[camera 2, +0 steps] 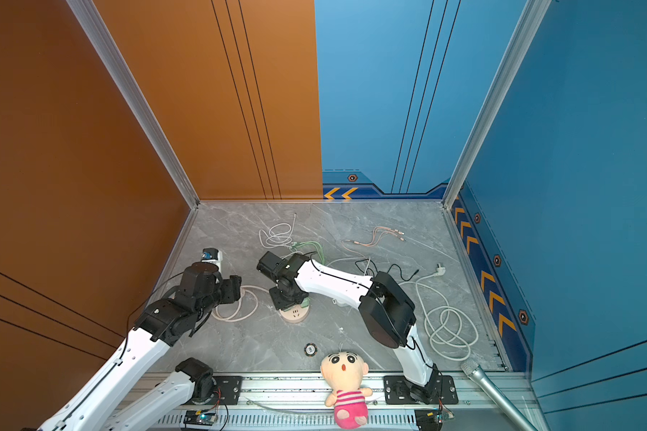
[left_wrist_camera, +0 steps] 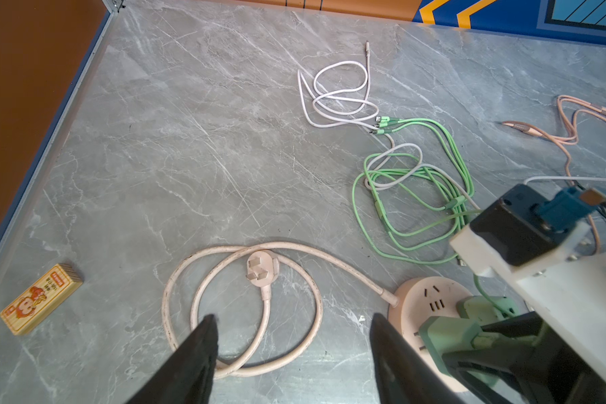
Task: Insert plugs into power strip
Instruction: Insert the plug into the socket.
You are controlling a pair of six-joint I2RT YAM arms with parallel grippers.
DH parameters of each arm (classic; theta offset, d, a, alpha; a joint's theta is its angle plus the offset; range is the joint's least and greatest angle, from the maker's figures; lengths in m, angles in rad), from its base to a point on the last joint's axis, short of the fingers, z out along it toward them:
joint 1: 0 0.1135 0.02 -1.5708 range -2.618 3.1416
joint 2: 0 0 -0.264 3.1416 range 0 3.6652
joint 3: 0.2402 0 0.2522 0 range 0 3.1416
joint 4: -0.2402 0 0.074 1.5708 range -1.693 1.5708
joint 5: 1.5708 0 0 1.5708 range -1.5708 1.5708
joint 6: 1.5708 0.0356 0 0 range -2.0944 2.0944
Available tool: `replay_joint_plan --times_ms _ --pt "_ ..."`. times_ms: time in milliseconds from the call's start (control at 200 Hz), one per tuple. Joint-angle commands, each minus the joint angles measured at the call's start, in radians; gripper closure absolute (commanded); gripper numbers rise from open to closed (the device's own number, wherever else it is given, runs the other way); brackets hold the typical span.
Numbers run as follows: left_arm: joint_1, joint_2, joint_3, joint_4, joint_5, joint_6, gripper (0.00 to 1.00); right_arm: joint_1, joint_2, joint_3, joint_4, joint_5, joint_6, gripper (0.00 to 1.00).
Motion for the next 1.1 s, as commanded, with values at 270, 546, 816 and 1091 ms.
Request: replay_joint_plan --times_ms 270,546,816,1091 --pt "0.011 -0.016 -0.019 -0.016 0.024 -0.01 0.31 0.014 0.014 -0.02 -0.023 0.021 0.019 1.0" --pt "0.012 -0.014 -0.022 -0.015 0.028 -0.013 0.31 0.02 0.021 -0.017 -0.033 0.044 0.045 1.0" --pt "0.012 -0.019 -0.025 -0.016 0.04 -0.019 0.31 0.035 0.072 0.022 -0.08 0.078 0.07 1.0" --pt "0.011 -0.053 -0.033 -0.016 0.043 -0.025 0.31 0.031 0.123 0.048 -0.109 0.052 0.083 1.0"
